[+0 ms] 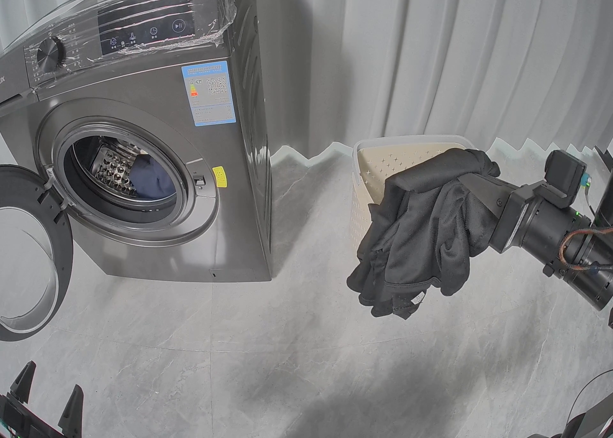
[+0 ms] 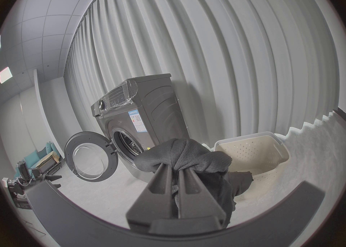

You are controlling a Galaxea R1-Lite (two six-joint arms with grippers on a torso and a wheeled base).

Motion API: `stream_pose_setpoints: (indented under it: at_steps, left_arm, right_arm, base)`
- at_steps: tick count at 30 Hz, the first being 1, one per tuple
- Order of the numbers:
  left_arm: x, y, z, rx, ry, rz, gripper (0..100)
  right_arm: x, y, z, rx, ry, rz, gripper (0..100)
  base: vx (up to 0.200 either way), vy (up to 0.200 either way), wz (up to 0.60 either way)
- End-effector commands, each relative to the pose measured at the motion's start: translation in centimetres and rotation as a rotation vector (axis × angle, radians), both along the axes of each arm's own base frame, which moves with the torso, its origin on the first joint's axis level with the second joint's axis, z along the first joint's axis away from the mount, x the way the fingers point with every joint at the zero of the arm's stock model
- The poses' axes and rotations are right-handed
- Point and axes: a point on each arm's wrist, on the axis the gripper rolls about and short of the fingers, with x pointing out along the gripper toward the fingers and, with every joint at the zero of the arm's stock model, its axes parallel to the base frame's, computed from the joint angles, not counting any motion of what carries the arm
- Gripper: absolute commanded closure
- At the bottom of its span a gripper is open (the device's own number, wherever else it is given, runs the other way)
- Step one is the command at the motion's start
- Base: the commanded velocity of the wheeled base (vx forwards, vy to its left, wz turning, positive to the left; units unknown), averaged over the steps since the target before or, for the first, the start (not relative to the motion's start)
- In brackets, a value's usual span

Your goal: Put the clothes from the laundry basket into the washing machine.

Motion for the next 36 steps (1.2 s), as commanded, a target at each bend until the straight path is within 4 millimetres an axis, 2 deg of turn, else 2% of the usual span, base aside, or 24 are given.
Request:
stream_pose_setpoints:
  at_steps: [1,21,30,36]
  left_arm:
    - [0.00,0.00,-0.43,-0.001,0.000,-0.001,0]
    - [0.00,0.00,-0.44,-0.001,0.002,-0.001,0]
    - [0.00,0.00,-0.44,-0.001,0.002,-0.001,0]
    - [0.00,0.00,-0.44,-0.001,0.002,-0.001,0]
  right_arm:
    - [0.08,0.08,-0.13,-0.005,0.004,0.000,100]
    - [-0.01,0.14,-0.26,-0.007,0.007,0.005,100]
    - [-0.05,0.11,-0.47,-0.012,0.014,0.005,100]
    - [-0.04,0.11,-0.63,-0.016,0.018,0.005,100]
  base:
    - [0.000,0.200,0.00]
    - [0.000,0.200,0.00]
    - [0.000,0.000,0.00]
    - [-0.200,0.000,0.00]
